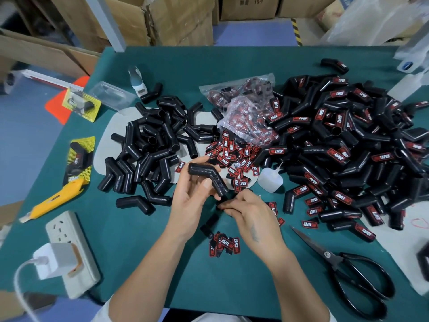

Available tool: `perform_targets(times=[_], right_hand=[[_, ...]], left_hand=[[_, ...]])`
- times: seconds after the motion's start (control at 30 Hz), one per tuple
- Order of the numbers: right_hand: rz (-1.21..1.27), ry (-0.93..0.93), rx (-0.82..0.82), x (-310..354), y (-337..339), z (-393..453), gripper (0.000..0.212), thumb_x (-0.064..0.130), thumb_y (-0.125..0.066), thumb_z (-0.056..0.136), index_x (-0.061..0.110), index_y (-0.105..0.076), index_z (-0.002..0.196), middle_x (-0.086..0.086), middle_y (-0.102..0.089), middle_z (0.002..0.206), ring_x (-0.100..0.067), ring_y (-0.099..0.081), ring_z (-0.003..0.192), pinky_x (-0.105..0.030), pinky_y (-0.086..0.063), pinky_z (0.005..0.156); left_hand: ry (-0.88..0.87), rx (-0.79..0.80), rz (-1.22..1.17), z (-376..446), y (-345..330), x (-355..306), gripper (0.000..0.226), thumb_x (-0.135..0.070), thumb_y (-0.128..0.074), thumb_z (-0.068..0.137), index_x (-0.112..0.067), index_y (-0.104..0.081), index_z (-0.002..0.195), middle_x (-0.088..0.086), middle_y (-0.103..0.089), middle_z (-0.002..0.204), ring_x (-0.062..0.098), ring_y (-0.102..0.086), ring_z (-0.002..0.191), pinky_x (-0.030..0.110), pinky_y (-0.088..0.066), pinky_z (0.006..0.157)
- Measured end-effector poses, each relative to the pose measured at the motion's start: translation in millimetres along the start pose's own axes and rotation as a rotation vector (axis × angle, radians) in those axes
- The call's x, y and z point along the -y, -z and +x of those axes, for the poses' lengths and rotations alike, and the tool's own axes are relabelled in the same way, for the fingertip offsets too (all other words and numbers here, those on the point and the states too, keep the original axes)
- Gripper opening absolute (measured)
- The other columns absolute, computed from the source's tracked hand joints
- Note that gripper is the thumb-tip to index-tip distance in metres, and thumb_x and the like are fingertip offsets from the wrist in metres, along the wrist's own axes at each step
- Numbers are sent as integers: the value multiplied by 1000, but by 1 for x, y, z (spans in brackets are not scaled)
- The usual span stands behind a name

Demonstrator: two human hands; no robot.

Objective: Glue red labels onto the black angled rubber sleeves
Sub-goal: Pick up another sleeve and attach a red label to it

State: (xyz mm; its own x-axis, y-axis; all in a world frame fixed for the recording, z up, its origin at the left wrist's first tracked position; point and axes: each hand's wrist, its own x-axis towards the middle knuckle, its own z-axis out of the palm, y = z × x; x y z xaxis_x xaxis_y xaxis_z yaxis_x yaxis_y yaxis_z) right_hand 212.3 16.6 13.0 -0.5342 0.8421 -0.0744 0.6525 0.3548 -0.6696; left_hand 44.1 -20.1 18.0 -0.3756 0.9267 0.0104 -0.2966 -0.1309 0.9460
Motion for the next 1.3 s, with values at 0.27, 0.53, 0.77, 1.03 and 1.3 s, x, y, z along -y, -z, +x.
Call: perform_targets(times=[0.27,0.53,0.77,1.03,1.3], right_hand=[[888,-130,-18,10,19,-3,28,8,-81,88,34,-83,96,-1,-73,90,-14,-71,81,-25,-56,75],[1247,-198,29,15,26,-3,8,30,-84,77,30,-76,80,4,-71,84,-9,-67,77,-22,-56,68],[1287,-227,-5,13,21,-2,12,33,-85,74,29,-77,82,5,-66,78,-7,-58,71,-19,-51,67],[1277,-223,-13,12,21,-2,12,34,-84,76,28,-77,83,8,-67,78,-6,-57,70,-18,-49,67],[1254,-244,11,12,21,-2,16,37,-86,73,28,-77,83,7,-69,81,-5,-59,74,-18,-50,69]], left_hand=[[24,-21,-4,2,2,-2,41,-29,-63,98,-30,-63,139,16,-61,127,25,-54,103,33,-49,79],[62,115,85,-2,2,-2,43,-33,-66,98,-27,-64,141,2,-62,127,20,-56,113,46,-39,98],[129,186,159,-3,2,0,56,-47,-71,98,-25,-59,147,3,-63,130,26,-56,118,51,-40,102],[119,240,202,-4,6,8,55,-45,-68,101,-24,-55,150,7,-62,135,36,-54,126,63,-38,109],[122,250,200,-4,6,7,53,-46,-67,102,-29,-55,151,-1,-64,133,25,-57,122,49,-38,105]])
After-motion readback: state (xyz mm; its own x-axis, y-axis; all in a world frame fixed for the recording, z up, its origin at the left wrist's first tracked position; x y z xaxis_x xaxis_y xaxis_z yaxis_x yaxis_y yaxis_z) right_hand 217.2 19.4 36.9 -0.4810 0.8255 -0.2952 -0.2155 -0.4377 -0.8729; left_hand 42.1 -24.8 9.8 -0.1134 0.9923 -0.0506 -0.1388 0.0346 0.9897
